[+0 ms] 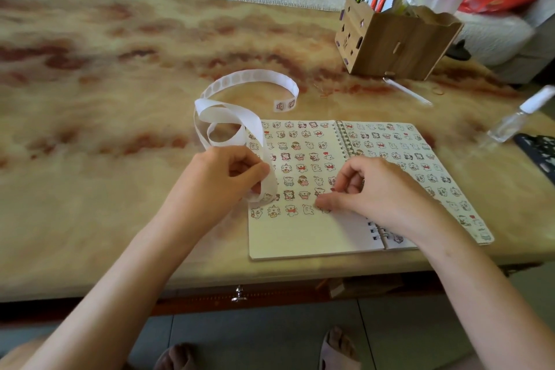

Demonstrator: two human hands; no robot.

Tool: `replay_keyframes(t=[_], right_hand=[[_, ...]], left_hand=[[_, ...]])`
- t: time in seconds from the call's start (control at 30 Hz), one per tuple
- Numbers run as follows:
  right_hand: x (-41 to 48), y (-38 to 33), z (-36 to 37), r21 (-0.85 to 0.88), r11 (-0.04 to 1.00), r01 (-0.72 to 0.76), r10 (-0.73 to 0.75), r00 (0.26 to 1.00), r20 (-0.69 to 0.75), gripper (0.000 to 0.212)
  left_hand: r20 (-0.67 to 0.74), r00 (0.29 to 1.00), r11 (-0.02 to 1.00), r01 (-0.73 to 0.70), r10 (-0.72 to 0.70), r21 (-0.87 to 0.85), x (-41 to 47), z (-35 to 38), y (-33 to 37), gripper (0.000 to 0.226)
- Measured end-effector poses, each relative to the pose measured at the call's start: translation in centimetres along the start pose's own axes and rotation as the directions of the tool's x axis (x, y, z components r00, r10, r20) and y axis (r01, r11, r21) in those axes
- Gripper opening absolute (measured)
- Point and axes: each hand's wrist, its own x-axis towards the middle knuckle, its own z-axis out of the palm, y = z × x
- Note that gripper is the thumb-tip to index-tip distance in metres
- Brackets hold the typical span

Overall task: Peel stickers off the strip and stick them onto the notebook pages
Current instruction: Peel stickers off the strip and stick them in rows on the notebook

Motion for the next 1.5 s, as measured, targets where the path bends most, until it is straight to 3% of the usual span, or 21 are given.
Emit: replay_keyframes(t=[0.2,0.4,0.6,0.73,0.93,1.07,1.2,1.37,1.5], right_hand=[[0.2,0.3,-0.2,-0.013,1.0,0.017,-0.017,1.0,-0.002,0.022],[0.0,0.2,-0.3,-0.002,1.0,0.018,-0.018,0.999,0.039,0.038],[0.6,0.8,-0.5,0.049,0.999,0.016,-0.02,0.996,0.084,0.017],[0.3,0.3,-0.6,0.176,0.979,0.103,-0.1,0.995,-0.024,0.01],[-0.4,-2.3,1.9,0.499,0.814,0.298,-0.261,0.954,-0.145,0.015],[-0.6,-3.4,3.6,0.56,0.737,0.378,-0.291,0.926,-0.242,0.019],[-0.4,-3.7,3.7,0.633,0.681,0.368,-0.248,0.929,-0.274,0.022],[-0.2,-3.5,3.6,0.607,0.686,0.401,-0.235,0.912,-0.337,0.015],[0.0,-3.2,3.3,0.576,0.697,0.427,-0.243,0.897,-0.37,0.009]], left_hand=[[0.005,1.0,1.0,0.011,-0.011,-0.001,0.0,0.0,0.0,0.014],[0.003,1.0,1.0,0.006,-0.006,0.003,0.0,0.0,0.1,0.014],[0.001,1.0,1.0,0.003,-0.003,0.007,-0.1,0.0,0.1,0.016],[-0.01,1.0,0.998,-0.019,0.018,-0.061,-0.1,-0.1,0.4,0.016],[-0.085,0.996,0.957,-0.058,0.034,-0.286,0.0,-0.2,1.1,0.015],[-0.112,0.993,0.926,-0.082,0.043,-0.369,0.4,-0.1,0.8,0.013],[-0.112,0.992,0.908,-0.095,0.054,-0.407,0.2,-0.1,1.1,0.014],[-0.077,0.995,0.903,-0.089,0.062,-0.421,0.0,-0.3,1.5,0.026],[-0.021,0.997,0.931,-0.082,0.079,-0.356,-0.1,-0.3,1.4,0.015]])
